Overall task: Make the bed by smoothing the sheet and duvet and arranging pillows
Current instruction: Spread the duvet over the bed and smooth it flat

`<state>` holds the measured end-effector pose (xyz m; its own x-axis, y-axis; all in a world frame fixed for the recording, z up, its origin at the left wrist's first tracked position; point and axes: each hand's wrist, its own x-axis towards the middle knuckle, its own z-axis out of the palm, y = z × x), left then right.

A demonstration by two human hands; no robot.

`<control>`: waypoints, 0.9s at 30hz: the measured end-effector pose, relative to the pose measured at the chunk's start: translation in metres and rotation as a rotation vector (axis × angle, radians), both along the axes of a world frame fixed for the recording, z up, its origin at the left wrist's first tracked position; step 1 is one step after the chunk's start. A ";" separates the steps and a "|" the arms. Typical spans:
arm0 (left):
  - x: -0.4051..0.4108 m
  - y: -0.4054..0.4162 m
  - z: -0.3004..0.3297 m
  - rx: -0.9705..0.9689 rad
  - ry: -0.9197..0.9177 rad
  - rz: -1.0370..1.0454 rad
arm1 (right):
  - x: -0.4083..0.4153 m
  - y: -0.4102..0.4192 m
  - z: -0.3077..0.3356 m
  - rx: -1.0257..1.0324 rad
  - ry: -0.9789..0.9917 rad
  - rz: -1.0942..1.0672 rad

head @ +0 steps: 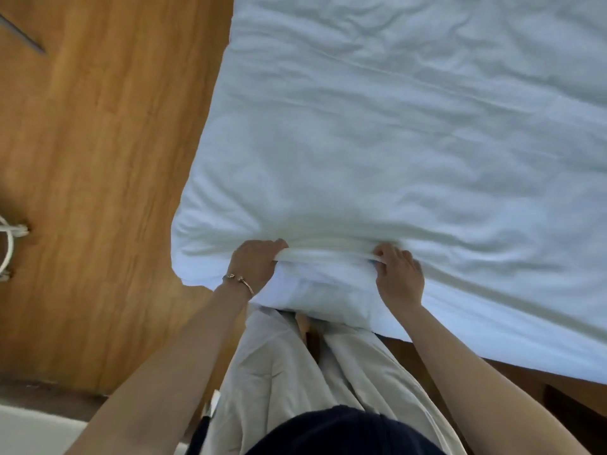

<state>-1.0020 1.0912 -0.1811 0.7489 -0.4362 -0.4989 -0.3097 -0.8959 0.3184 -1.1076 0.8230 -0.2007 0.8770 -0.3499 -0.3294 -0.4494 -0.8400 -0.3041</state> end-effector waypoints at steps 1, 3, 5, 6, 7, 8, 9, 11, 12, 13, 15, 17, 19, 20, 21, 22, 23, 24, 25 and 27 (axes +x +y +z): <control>0.010 -0.004 0.006 -0.011 -0.007 0.012 | 0.002 0.007 0.012 0.026 -0.070 -0.028; 0.030 -0.010 0.014 -0.015 0.002 -0.040 | 0.001 0.028 0.026 -0.009 -0.094 0.070; 0.047 -0.014 0.019 -0.035 0.043 -0.089 | -0.002 0.047 0.020 -0.166 -0.022 0.324; 0.054 -0.017 0.022 -0.052 0.044 -0.106 | -0.001 0.052 0.015 -0.248 0.014 0.385; 0.059 -0.018 0.022 -0.070 0.032 -0.130 | 0.007 0.048 0.013 -0.261 0.036 0.345; 0.063 -0.020 0.023 -0.083 0.010 -0.144 | 0.019 0.040 0.013 -0.246 0.029 0.262; 0.066 -0.023 0.025 -0.078 -0.003 -0.152 | 0.032 0.028 0.016 -0.241 -0.026 0.198; 0.070 -0.027 0.027 -0.045 -0.079 -0.263 | 0.060 -0.001 0.025 -0.169 -0.146 0.172; 0.071 -0.027 0.026 -0.021 -0.171 -0.369 | 0.078 -0.016 0.035 -0.146 -0.211 0.211; 0.075 -0.025 0.022 -0.014 -0.305 -0.417 | 0.098 -0.030 0.045 -0.131 -0.267 0.262; 0.091 -0.020 0.019 -0.042 -0.506 -0.253 | 0.138 -0.055 0.066 -0.150 -0.342 0.321; 0.110 -0.010 0.019 -0.052 -0.594 0.015 | 0.160 -0.072 0.077 -0.234 -0.358 0.273; 0.126 0.004 0.019 -0.011 -0.583 0.222 | 0.144 -0.083 0.064 -0.337 -0.293 0.114; 0.133 0.013 0.019 0.016 -0.558 0.296 | 0.122 -0.086 0.052 -0.381 -0.204 -0.012; 0.142 0.024 0.016 0.028 -0.558 0.353 | 0.098 -0.088 0.041 -0.383 -0.102 -0.147; 0.150 0.035 0.014 0.045 -0.524 0.388 | 0.076 -0.088 0.033 -0.368 0.003 -0.255; 0.154 0.044 0.011 0.072 -0.531 0.390 | 0.061 -0.094 0.024 -0.356 0.049 -0.298; 0.158 0.051 0.012 0.101 -0.517 0.347 | 0.060 -0.099 0.027 -0.307 0.072 -0.336; 0.164 0.058 0.012 0.062 -0.491 0.284 | 0.069 -0.110 0.033 -0.283 0.028 -0.347; 0.212 0.053 0.020 -0.049 -0.493 0.216 | 0.112 -0.142 0.064 -0.246 -0.095 -0.338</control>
